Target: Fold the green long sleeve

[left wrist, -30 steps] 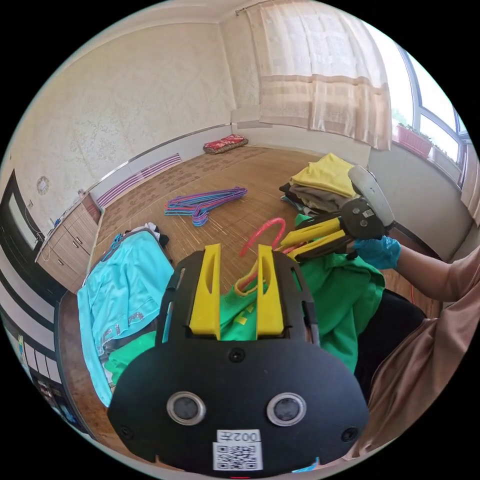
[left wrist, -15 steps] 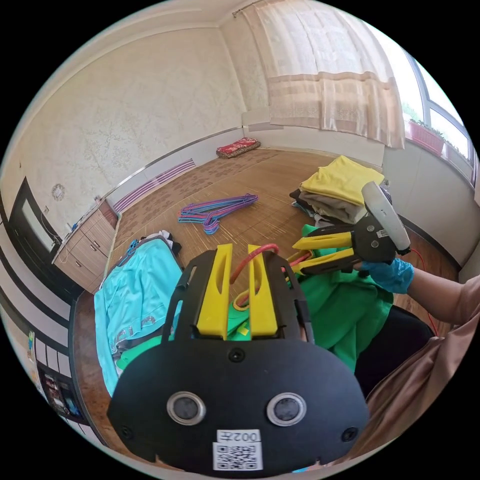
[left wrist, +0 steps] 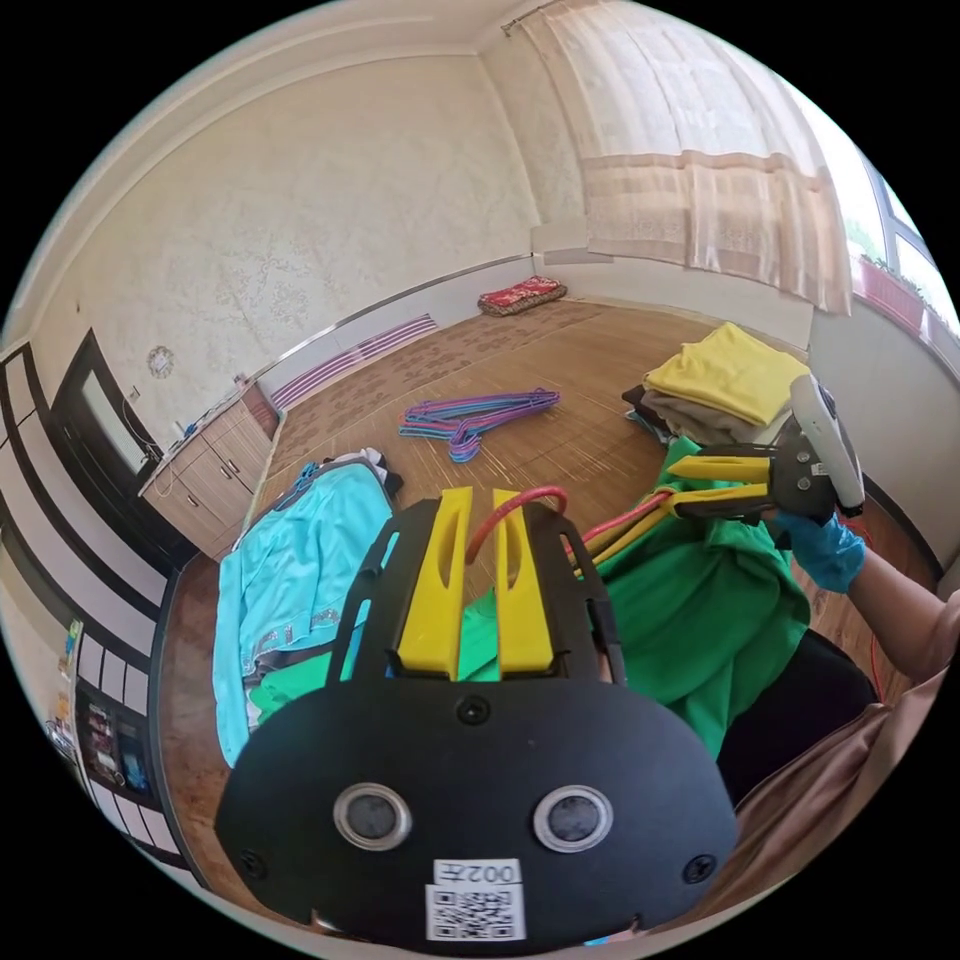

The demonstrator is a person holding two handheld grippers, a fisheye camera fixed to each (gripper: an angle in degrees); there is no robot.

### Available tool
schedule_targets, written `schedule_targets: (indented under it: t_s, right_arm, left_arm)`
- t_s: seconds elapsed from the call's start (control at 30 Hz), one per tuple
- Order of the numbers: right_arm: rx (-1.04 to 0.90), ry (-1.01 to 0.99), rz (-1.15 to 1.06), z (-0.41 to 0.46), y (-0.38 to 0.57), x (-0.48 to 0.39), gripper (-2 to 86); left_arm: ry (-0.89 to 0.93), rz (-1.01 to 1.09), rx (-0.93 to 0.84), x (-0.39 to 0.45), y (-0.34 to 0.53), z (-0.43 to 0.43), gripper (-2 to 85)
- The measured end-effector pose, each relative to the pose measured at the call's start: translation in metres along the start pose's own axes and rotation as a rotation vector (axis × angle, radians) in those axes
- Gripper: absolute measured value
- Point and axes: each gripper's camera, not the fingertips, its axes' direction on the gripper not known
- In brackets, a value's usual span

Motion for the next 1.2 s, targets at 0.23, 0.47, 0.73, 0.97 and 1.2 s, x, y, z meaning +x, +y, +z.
schedule_targets:
  t_s: [0.23,0.47,0.73,0.97,1.2]
  right_arm:
    - [0.066,-0.044,0.044,-0.016,0.018,0.005,8.3]
    - [0.134,-0.098,0.070,-0.036,0.038,0.007,6.7]
    - [0.218,-0.100,0.191,-0.057,0.059,0.014,-0.5]
    - [0.167,0.079,0.187,-0.047,0.048,0.001,-0.8]
    - [0.110,0.081,0.201,-0.026,0.034,0.000,-0.8]
  left_arm:
    - [-0.088,-0.006,-0.022,-0.004,0.009,-0.006,0.9]
    - [-0.100,-0.051,-0.037,-0.016,0.025,-0.015,-0.6]
    - [-0.110,-0.139,-0.042,-0.036,0.049,-0.031,-0.9]
    - [-0.124,-0.172,-0.039,-0.046,0.065,-0.041,-1.0]
    - [-0.146,-0.213,-0.038,-0.061,0.078,-0.046,-1.0]
